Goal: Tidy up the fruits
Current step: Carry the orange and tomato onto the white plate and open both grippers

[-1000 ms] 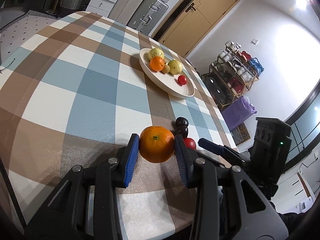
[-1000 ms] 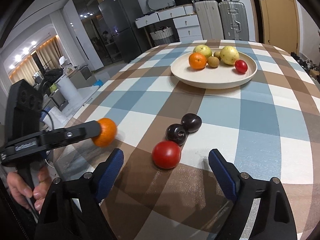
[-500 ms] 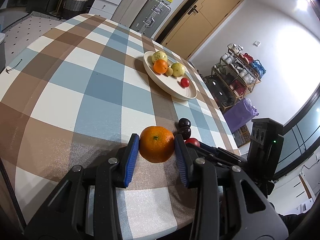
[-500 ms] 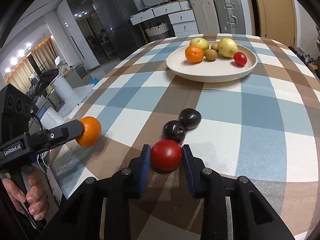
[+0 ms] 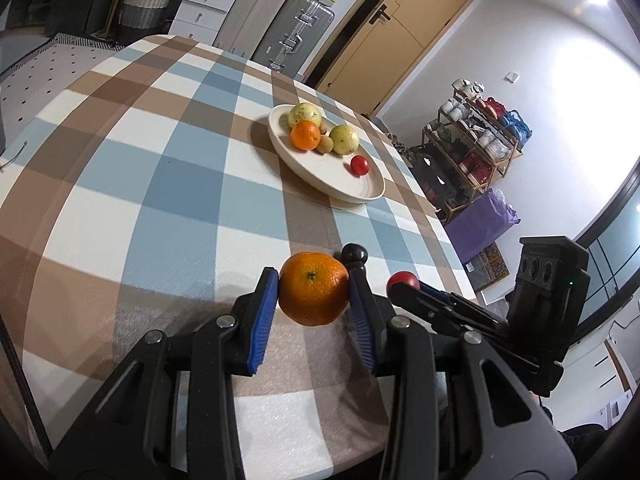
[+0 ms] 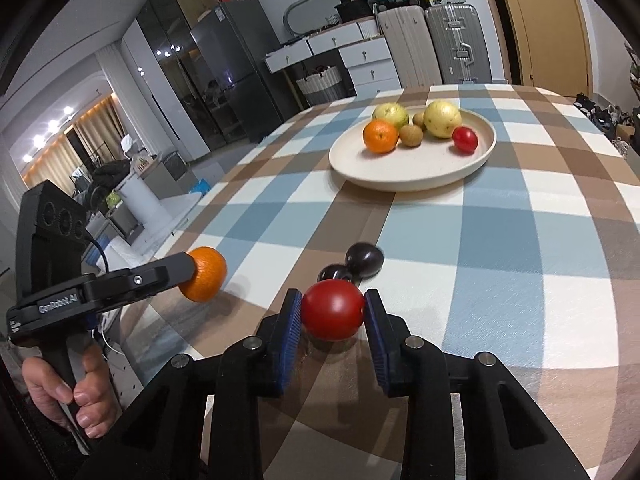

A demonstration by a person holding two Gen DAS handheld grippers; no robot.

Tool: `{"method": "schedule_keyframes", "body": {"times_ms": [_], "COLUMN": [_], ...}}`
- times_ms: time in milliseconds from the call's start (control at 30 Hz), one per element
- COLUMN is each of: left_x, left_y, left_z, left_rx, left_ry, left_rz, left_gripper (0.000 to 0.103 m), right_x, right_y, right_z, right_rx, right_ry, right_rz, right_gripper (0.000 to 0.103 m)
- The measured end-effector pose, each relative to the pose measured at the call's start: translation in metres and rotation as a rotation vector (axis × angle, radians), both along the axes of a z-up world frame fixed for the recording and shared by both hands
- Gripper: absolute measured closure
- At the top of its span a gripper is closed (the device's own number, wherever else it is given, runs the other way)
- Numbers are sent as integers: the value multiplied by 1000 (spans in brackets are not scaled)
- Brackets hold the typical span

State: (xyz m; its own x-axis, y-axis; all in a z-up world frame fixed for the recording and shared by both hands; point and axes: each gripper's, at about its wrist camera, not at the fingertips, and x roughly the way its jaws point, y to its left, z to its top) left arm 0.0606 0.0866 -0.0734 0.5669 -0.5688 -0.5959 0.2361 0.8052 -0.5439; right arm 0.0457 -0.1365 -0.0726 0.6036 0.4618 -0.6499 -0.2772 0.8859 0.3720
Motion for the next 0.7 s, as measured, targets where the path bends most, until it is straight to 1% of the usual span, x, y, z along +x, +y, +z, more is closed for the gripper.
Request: {"method": "schedule_keyframes", "body": {"times_ms": [200,333,600,700], "left_x": [16,33,83,106], "left_y": [-11,-20,-44,-57], "left_z": [13,25,46,48], "left_rx": [-1,18,40,50], "left_ry": [-18,-36,-47,-34], "left_rz": [-13,-28,-44,-49], "left_gripper": [70,70,70,70], "right_x": [5,14,46,62], "right_y": [-17,-27,-39,-42], "right_z": [14,24,45,52], "right_rx": [3,1,-4,-4], "right_ry": [-32,-60,-114,-128], "right_rz": [-26,-37,-50,-56], "right_gripper": [71,71,71,71]}}
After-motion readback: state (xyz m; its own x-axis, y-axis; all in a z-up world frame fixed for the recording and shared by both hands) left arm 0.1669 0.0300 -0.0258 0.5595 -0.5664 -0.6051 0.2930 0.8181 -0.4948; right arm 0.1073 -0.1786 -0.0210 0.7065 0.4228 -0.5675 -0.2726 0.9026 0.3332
